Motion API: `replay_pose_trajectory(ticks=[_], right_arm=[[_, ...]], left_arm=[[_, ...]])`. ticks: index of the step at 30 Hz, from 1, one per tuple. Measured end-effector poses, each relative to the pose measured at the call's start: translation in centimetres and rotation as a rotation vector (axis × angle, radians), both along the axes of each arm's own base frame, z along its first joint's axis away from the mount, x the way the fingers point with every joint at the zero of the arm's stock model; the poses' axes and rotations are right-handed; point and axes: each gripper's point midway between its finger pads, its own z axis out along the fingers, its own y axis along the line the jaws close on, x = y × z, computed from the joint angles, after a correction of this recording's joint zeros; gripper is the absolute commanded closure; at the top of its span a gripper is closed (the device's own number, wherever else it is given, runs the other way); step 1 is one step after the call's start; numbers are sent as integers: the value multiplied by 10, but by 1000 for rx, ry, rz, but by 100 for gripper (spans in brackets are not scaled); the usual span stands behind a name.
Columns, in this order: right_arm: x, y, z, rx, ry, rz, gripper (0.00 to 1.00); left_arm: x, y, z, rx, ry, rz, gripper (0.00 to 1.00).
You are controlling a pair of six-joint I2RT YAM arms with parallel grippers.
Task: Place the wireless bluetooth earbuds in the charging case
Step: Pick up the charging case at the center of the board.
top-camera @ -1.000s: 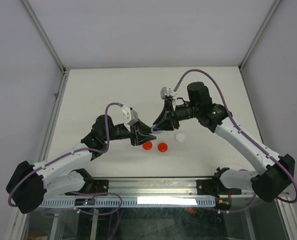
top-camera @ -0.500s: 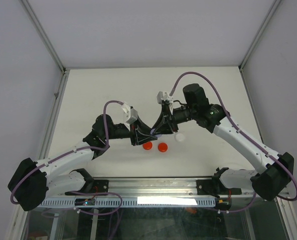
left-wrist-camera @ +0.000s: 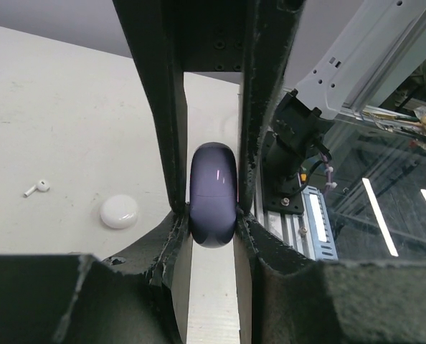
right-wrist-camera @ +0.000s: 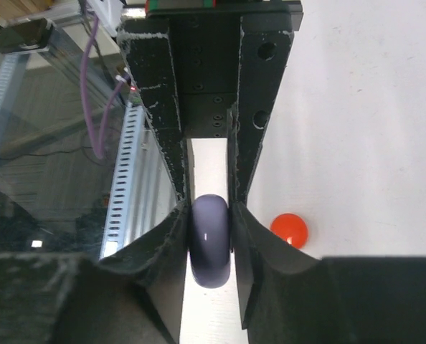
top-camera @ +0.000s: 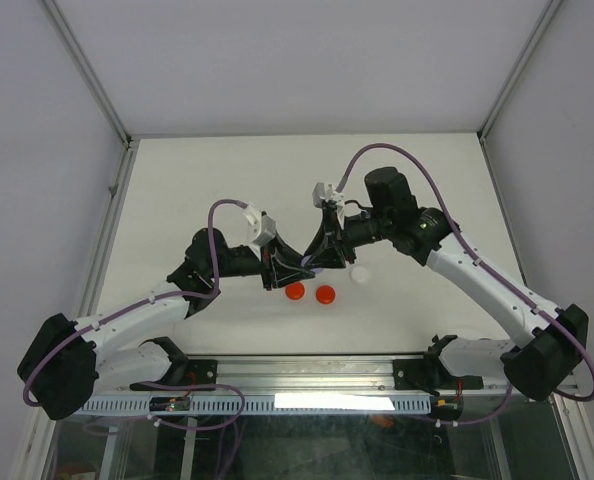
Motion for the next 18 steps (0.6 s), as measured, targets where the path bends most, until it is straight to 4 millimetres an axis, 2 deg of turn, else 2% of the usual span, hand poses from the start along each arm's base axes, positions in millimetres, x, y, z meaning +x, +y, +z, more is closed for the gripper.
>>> replay_pose_trajectory(ticks=[3,6,13,18], right_arm=[[3,0,2,-2,-14,-24,50],[7,-1,9,10,-46,-55,44],[6,-10,38,111,-139,-114,41],[7,-9,31,154,-128,-130,38]], left_arm=[[2,1,2,-6,-5,17,100],[4,4,3,-27,-23,48,100],[5,15,5,-84,-56,114,100],[3,23,8,-135,-93,149,100]])
